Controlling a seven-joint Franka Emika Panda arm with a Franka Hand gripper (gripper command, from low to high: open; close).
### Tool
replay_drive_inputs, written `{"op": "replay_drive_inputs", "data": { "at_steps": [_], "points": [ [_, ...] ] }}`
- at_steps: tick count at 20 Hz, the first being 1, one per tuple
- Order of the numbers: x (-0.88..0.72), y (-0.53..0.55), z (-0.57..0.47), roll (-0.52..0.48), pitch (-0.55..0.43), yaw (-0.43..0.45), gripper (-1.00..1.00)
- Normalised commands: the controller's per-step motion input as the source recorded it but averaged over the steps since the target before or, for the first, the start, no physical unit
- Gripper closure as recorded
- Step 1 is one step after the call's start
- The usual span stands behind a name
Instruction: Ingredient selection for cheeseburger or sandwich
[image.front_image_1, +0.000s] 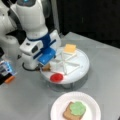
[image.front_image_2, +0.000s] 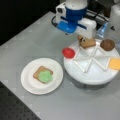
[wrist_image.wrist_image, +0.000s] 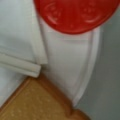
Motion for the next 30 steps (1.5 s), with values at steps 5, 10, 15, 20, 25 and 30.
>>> {"op": "replay_drive_inputs", "data": {
  "at_steps": [5, 10, 15, 20, 25, 30],
  "points": [
    [0.36, -0.28, 0.15, 0.146, 0.145, -0.143, -1.00],
    [0.20, -0.05, 0.11, 0.161, 0.141, -0.060, -1.00],
    [0.21, -0.09, 0.08, 0.405, 0.053, -0.123, -1.00],
    [0.21, -0.15, -0.03, 0.423, -0.019, -0.040, -1.00],
    [0.19, -0.15, -0.05, 0.380, -0.052, 0.018, -1.00],
    [0.19, -0.12, -0.08, 0.410, -0.093, 0.032, -1.00]
  ]
}}
